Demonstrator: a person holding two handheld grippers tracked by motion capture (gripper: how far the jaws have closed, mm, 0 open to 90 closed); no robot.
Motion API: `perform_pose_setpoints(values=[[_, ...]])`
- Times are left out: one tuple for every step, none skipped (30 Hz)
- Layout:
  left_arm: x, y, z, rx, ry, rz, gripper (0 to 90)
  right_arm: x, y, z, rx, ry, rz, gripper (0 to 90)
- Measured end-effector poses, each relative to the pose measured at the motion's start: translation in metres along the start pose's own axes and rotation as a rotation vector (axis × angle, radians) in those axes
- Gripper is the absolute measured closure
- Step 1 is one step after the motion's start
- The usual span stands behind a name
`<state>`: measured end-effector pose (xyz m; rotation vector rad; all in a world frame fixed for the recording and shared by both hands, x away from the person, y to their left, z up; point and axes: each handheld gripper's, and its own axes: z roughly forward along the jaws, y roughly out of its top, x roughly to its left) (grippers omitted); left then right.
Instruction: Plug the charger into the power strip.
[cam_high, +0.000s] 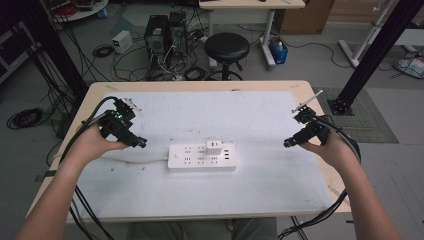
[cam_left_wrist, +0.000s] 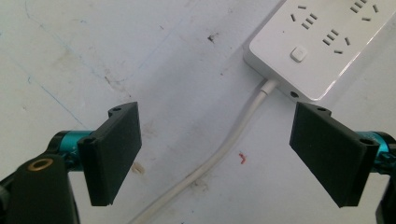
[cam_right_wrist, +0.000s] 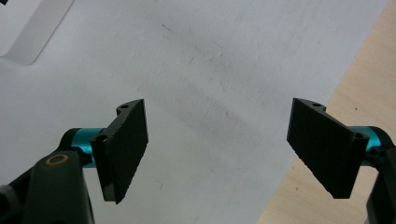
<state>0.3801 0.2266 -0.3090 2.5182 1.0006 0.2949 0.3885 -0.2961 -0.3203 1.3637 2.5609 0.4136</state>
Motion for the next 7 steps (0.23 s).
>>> perform_pose_setpoints(values=[[0.0007,-0.0005,0.0002,0.004,-0.002,0.001,16.7,0.0004,0.0,0.0001,-0.003,0.0,0.002,20.2],[0.0013,-0.0009,0.0005,0.008,-0.002,0.005,16.7,0.0003,0.0,0.0001,-0.004,0.001,0.003,20.1],[0.0007,-0.0013,0.0015,0.002,-0.001,-0.007,16.7,0.0004,0.0003,0.0002,-0.004,0.0,0.008,20.1],[0.0019,-0.0016,0.0012,0.012,-0.004,0.003,16.7,0.0001,0.0006,0.0001,-0.003,0.0,0.008,20.1],[0.0022,-0.0017,0.0014,0.013,-0.005,0.001,16.7,0.0003,0.0012,-0.0001,-0.002,0.004,0.012,20.2],[0.0022,-0.0016,0.0015,0.013,-0.005,-0.003,16.7,0.0002,0.0017,-0.0003,-0.005,0.005,0.012,20.1],[0.0022,-0.0016,0.0015,0.013,-0.005,-0.003,16.7,0.0002,0.0017,-0.0003,-0.005,0.005,0.012,20.1]])
